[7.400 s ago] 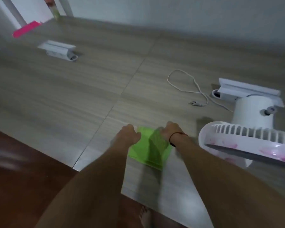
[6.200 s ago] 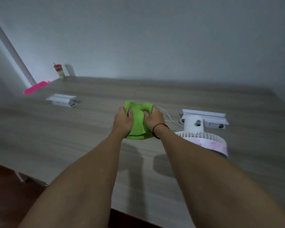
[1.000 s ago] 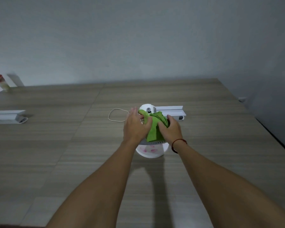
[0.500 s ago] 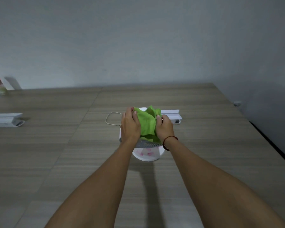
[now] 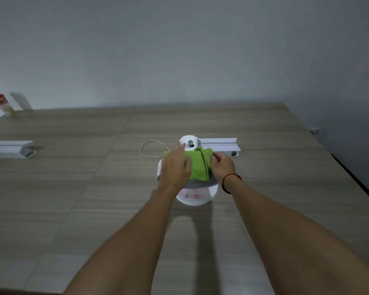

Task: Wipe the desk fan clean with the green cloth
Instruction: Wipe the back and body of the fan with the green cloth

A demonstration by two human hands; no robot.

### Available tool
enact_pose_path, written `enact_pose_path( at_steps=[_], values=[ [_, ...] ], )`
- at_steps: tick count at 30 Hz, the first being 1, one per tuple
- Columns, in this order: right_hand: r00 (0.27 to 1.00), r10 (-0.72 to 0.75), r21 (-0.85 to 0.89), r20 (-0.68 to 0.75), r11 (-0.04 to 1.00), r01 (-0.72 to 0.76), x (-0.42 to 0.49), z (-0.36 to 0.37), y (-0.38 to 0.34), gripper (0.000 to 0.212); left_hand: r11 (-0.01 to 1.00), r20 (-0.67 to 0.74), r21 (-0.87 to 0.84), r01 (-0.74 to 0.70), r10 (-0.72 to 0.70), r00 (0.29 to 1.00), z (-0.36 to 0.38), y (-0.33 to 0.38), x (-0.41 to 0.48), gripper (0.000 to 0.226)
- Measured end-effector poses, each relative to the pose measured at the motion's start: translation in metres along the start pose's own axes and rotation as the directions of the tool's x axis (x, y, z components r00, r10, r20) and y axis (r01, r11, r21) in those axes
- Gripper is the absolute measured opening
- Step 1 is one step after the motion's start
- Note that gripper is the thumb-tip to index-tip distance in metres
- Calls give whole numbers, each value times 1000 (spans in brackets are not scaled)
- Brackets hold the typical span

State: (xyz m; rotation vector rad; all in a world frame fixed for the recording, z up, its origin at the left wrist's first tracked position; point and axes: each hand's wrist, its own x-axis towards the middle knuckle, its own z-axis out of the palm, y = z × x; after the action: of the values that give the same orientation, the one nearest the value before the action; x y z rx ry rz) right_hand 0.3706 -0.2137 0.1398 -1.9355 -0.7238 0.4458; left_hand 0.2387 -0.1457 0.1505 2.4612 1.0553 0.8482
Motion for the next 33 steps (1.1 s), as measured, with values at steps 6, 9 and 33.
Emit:
enact_pose_path(
  at_steps=[6,9,33],
  values=[
    [999,-4,5,47,1000,3,3,-1,15,34,989,118,145,-28,11,993,18,-5,-8,87],
    [997,-57,-38,61,997,60,3,2,16,33,980,94,197,-17,-2,996,20,-8,-6,94],
    [997,6,-344,81,939,23,17,2,-2,34,981,65,110,-161,154,986,32,-4,-2,70]
  ],
)
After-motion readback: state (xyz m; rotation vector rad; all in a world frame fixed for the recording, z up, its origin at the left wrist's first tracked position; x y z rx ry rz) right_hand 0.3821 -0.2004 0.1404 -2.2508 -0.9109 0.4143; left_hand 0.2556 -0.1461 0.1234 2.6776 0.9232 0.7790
